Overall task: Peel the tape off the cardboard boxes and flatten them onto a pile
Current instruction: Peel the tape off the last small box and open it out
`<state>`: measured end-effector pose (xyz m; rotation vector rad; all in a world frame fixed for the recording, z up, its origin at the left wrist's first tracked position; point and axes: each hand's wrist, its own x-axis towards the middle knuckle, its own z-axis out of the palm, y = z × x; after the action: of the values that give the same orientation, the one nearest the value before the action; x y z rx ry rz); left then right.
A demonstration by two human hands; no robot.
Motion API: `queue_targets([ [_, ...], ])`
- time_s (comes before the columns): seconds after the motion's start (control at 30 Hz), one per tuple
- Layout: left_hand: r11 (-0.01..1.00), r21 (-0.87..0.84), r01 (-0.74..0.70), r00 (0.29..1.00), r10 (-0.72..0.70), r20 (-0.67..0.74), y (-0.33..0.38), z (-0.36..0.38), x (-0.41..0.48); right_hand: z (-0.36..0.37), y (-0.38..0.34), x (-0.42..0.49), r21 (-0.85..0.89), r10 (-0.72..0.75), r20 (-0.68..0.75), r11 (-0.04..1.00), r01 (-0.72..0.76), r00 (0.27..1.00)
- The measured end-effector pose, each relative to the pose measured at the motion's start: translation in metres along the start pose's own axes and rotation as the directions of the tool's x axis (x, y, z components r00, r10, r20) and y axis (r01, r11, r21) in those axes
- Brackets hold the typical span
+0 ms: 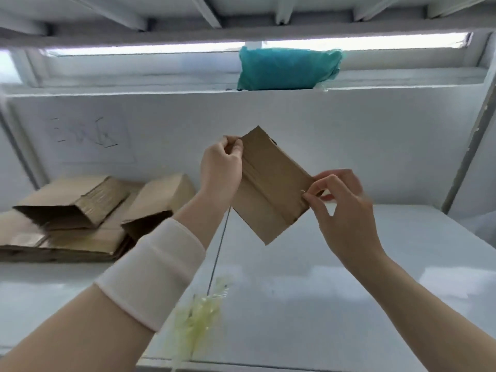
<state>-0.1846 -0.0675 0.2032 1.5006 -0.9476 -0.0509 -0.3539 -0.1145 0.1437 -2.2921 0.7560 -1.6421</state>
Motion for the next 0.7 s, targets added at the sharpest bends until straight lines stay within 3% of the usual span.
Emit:
queue_targets([
  [0.1,0.995,0.043,0.094,0.994,-0.091,-0.067,-0.020,-0.067,-0.001,0.037,-0.051,-0.009,0.011,-0.146,0.011,0.989,0.146,0.989],
  [0.2,0.988,0.097,0.122,0.989,-0.113,-0.097,-0.044,-0.126,-0.003,0.081,-0.093,-0.020,0.051,-0.125,0.047,0.991,0.123,0.991],
  [0.3,0.960,0.277,-0.028,0.998,0.011,0.060,-0.066,-0.177,-0.016,0.121,-0.125,-0.030,0.106,0.015,0.107,0.994,-0.026,0.994],
  [0.43,0.857,0.395,-0.331,0.897,0.154,0.415,-0.101,-0.233,-0.036,0.161,-0.158,-0.041,0.100,0.054,0.162,0.992,-0.071,0.985],
  [0.57,0.827,0.432,-0.359,0.883,0.151,0.445,-0.139,-0.256,-0.038,0.191,-0.178,-0.052,0.047,0.035,0.205,0.998,-0.046,0.978],
  [0.7,0.888,0.388,-0.245,0.913,0.076,0.402,-0.174,-0.270,-0.043,0.209,-0.181,-0.058,0.151,-0.008,0.248,0.988,-0.031,0.969],
])
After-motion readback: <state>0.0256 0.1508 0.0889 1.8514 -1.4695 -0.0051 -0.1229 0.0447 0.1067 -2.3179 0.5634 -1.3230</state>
